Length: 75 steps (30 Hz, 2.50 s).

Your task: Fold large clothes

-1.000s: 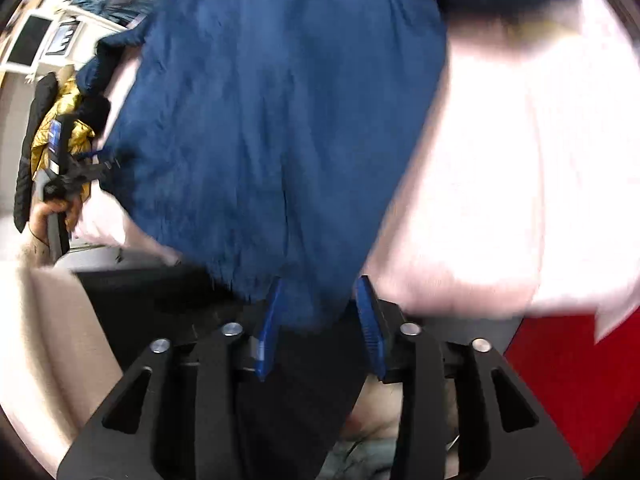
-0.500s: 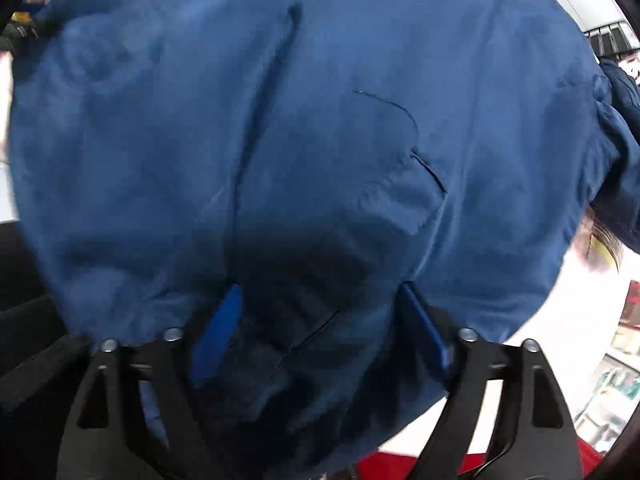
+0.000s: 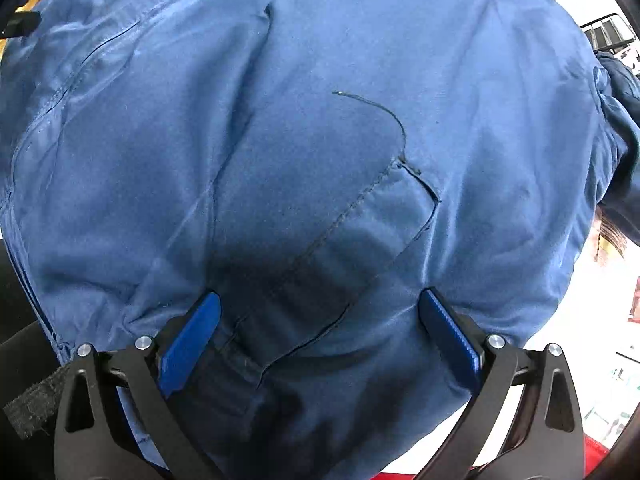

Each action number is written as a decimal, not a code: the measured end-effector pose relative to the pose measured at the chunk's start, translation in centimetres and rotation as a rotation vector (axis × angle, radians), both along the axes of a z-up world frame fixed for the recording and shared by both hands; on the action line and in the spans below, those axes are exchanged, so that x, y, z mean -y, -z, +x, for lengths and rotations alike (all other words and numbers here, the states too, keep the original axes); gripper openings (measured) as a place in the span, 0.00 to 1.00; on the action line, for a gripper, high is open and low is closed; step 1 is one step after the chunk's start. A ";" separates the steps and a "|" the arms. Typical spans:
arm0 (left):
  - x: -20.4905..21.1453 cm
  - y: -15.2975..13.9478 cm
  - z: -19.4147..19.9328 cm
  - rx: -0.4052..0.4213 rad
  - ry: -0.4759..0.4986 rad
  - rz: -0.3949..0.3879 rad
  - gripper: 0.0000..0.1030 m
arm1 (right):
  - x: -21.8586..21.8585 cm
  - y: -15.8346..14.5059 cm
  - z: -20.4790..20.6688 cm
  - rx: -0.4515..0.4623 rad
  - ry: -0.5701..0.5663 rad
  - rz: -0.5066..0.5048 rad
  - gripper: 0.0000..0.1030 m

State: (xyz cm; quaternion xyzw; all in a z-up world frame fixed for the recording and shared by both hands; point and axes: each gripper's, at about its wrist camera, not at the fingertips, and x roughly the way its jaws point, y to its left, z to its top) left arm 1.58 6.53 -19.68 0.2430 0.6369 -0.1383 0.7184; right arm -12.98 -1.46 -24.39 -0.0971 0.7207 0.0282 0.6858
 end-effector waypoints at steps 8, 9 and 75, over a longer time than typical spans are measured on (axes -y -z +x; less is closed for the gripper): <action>3.9 0.3 -1.2 0.004 0.049 -0.019 0.94 | 2.6 -3.1 1.4 0.028 0.046 0.046 0.95; 4.3 0.3 -1.5 0.000 0.037 -0.025 0.94 | 3.4 -4.3 1.6 0.075 0.071 0.049 0.95; 6.1 -1.5 2.9 0.135 -0.076 0.020 0.94 | 8.7 -12.1 20.6 0.448 0.156 0.140 0.70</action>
